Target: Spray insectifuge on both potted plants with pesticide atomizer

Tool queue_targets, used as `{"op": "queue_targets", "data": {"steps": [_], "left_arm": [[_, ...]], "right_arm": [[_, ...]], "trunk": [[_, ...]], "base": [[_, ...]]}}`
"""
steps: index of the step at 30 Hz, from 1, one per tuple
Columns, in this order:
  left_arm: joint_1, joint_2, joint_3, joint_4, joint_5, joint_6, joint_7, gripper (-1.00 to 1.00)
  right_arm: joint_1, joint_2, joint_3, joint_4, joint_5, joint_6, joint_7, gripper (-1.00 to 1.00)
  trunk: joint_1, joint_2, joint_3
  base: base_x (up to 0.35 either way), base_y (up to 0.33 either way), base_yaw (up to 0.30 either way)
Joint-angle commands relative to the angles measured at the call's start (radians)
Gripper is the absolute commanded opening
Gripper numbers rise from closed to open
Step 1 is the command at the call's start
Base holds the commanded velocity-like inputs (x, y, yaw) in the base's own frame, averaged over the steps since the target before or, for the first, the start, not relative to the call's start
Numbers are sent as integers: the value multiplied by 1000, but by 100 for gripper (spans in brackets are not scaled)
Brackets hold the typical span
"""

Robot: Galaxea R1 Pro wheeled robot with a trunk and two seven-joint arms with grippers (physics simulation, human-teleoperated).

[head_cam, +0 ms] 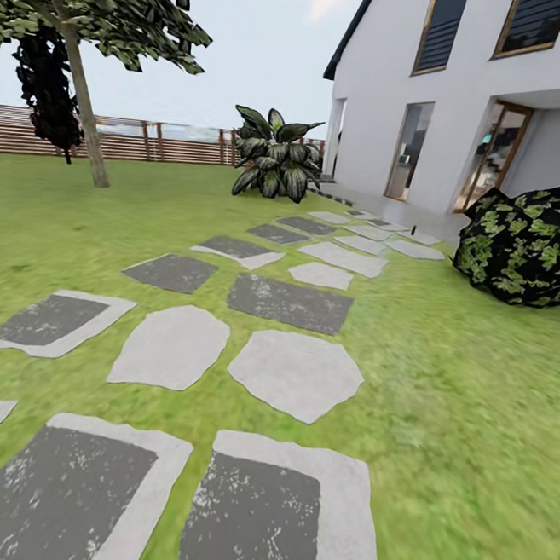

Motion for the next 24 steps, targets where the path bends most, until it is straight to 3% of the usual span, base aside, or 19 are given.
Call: {"op": "queue_targets", "data": {"steps": [1, 12, 24], "left_arm": [[0, 0, 0, 0, 7, -3, -1, 100], [-1, 0, 0, 0, 8, -3, -1, 100], [-1, 1, 0, 0, 8, -3, -1, 100]], "right_arm": [[-1, 0, 0, 1, 1, -3, 1, 100], [-1, 2, -1, 1, 1, -3, -1, 100], [-1, 0, 1, 1, 2, -5, -2, 100]], "trunk": [[0, 0, -1], [0, 0, -1], [0, 0, -1]], "base": [[339, -81, -251], [339, -81, -248], [339, -81, -21]]}}
